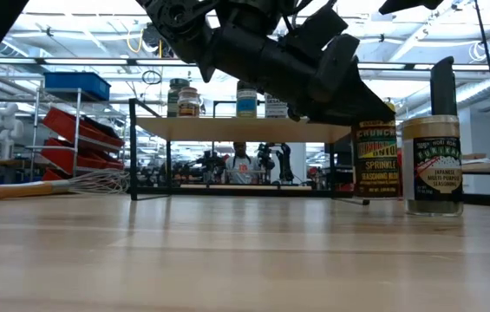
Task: Shelf spices
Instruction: Remove the yellow seasoning bottle from the shelf
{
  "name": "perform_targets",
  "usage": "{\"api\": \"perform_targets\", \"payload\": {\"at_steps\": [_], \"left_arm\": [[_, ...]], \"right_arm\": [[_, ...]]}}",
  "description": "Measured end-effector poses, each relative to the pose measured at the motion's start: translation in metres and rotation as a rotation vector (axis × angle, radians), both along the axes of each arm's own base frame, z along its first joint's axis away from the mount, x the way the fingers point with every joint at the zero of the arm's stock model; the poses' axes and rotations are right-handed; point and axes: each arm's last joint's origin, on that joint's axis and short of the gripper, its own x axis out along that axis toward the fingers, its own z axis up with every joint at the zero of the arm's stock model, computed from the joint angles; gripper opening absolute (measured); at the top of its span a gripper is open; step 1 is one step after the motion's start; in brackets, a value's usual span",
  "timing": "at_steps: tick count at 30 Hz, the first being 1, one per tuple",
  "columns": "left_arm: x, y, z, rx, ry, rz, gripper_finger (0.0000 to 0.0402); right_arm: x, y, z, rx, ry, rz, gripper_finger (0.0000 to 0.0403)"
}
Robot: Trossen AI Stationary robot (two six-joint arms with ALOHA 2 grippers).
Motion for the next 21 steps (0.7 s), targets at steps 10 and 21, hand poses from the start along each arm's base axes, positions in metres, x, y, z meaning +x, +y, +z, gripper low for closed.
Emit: {"api": "perform_targets", "payload": {"at_steps": [10, 21], "left_arm": [[0.003, 0.000, -0.012, 0.003, 0.002, 0.001, 0.0260], [0.004, 0.000, -0.012, 0.050, -0.009, -0.008, 0.0260]], "right_arm": [[0.000, 0.000, 0.000, 0.000, -0.001, 0.000, 0.0329], [0.000, 0.000, 0.000, 0.000, -0.001, 0.000, 0.0329]]}}
